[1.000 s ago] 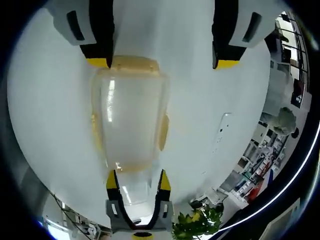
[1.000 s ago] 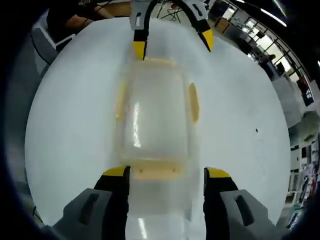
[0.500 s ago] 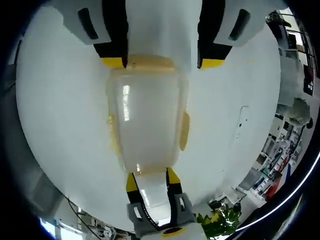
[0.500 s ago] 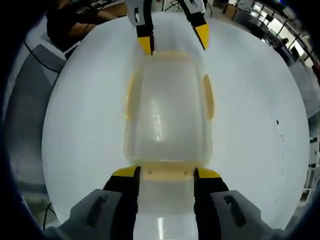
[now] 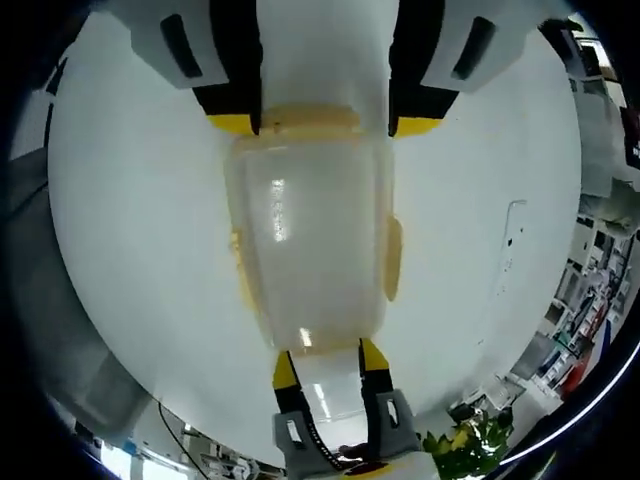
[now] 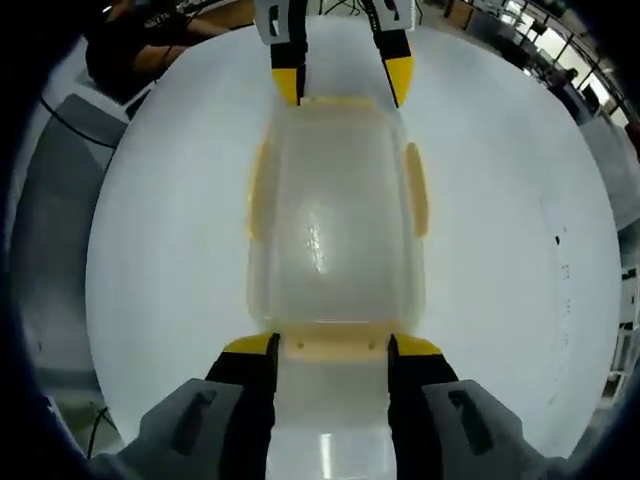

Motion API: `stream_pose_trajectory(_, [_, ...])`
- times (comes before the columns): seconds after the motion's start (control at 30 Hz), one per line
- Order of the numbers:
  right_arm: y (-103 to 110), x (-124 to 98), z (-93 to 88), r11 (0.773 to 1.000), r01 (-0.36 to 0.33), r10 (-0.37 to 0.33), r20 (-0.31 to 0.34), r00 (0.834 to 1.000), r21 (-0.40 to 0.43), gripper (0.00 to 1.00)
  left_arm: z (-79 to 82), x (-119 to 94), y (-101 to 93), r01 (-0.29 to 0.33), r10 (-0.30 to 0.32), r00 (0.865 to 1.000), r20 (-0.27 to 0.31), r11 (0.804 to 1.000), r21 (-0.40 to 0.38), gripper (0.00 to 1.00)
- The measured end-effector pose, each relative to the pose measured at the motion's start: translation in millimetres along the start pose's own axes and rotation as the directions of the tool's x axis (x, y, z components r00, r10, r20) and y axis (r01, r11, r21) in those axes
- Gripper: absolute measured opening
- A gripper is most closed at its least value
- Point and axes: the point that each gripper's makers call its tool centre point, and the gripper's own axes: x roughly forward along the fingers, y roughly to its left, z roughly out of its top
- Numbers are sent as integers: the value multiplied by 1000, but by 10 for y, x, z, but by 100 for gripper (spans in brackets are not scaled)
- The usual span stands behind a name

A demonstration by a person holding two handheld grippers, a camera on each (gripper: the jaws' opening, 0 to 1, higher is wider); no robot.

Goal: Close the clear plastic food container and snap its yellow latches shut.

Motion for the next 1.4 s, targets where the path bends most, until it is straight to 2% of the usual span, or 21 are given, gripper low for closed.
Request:
stream_pose_trajectory(0.13, [23,11,13,1000,2,-2,10,1000,3,41,-20,11,-34,23,-23,1000,-19,1000,2,40])
stream_pose_trajectory(0.47, [52,42,43,1000,3,-4,-50,999,-8,38,-78,2,-95,11,-12,999,-41,999,-38,36])
stream_pose_trajectory(0.5, [51,47,48,1000,3,-4,-54,999,-8,38,-103,-3,-115,8,-11,998,-54,997,-70,32])
stream_pose_trajectory(0.53, [59,51,46,1000,3,-4,-58,998,-9,38,-109,-4,-260,44,-56,997,-53,975,-217,32])
stream_pose_trajectory(0.57, [75,52,51,1000,4,-4,-61,998,-7,38,-120,-29,-176,23,-28,999,-41,993,-117,32])
stream_pose_trajectory(0.6, [85,54,52,1000,4,-4,-64,998,-9,38,-117,-22,-167,26,-30,999,-32,993,-112,32])
stream_pose_trajectory(0.73, [62,76,61,1000,3,-4,-82,997,-13,38,-113,-21,-195,39,-43,999,-27,991,-132,32])
stream_pose_trajectory(0.93, [71,70,49,1000,0,-1,-111,994,-14,38,-106,-27,-244,51,-59,997,-51,988,-146,32])
stream_pose_trajectory(1.03, [27,88,59,1000,-1,0,-133,991,-10,38,-123,-15,-269,89,-102,993,-57,976,-196,33])
stream_pose_trajectory(1.17, [31,76,49,1000,-3,2,-148,989,-8,38,-123,-11,-249,118,-126,991,-34,976,-181,34])
stream_pose_trajectory(1.3, [34,65,40,1000,-4,2,-151,989,-8,39,-96,-10,-272,121,-130,991,-43,978,-172,34])
stream_pose_trajectory(1.37, [40,60,35,1000,-4,3,-157,988,-5,39,-45,6,-259,134,-140,989,-42,984,-120,34])
stream_pose_trajectory(1.4, [39,61,36,1000,-3,2,-160,987,-5,39,-62,13,-245,137,-145,988,-49,981,-135,34])
